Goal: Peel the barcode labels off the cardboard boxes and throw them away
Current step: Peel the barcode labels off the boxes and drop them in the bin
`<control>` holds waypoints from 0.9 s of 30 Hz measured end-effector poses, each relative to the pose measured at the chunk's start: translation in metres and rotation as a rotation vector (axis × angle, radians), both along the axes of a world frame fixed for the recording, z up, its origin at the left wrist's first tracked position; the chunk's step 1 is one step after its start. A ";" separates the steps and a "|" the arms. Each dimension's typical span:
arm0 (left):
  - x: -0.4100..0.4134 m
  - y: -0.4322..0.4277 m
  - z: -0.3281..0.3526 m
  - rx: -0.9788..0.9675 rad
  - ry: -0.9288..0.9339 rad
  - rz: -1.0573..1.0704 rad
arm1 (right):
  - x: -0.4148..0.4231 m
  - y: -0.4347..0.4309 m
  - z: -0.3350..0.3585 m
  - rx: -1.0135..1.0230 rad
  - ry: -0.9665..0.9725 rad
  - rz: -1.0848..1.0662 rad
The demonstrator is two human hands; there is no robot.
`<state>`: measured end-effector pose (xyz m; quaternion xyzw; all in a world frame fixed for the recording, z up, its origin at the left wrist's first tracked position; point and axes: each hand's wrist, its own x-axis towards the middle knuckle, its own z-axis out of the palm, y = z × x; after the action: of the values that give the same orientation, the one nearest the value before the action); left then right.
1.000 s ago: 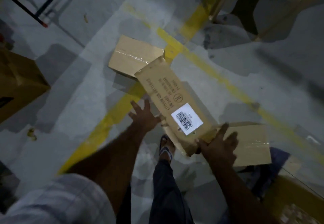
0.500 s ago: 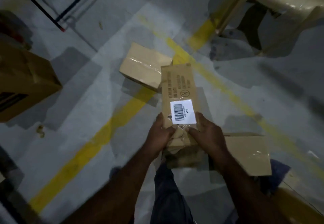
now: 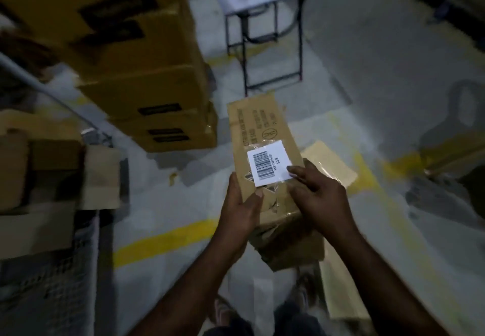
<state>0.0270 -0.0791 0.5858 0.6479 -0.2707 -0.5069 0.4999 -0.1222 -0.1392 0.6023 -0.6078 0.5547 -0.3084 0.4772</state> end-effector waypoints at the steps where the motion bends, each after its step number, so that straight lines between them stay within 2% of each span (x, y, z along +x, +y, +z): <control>1: 0.024 0.013 0.018 -0.038 -0.010 0.050 | 0.026 0.005 0.019 -0.034 -0.035 0.045; 7: 0.151 0.125 0.112 -0.228 -0.017 0.382 | 0.180 0.069 0.113 -0.140 -0.237 0.371; 10: 0.194 0.188 0.147 -0.295 0.022 0.576 | 0.247 0.111 0.144 -0.122 -0.359 0.525; 12: 0.214 0.226 0.164 -0.312 -0.040 0.700 | 0.282 0.138 0.160 -0.070 -0.446 0.648; 17: 0.230 0.289 0.200 -0.328 -0.188 1.049 | 0.350 0.178 0.190 -0.013 -0.491 0.966; 22: 0.215 0.297 0.223 -0.355 -0.384 1.384 | 0.404 0.195 0.216 0.071 -0.534 1.219; 27: 0.216 0.287 0.249 -0.353 -0.406 1.643 | 0.446 0.206 0.249 0.086 -0.581 1.512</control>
<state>0.2429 0.2080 0.8348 0.6294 0.1245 0.1900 0.7432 0.3238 0.0671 0.8514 -0.6952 -0.1407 -0.0267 0.7044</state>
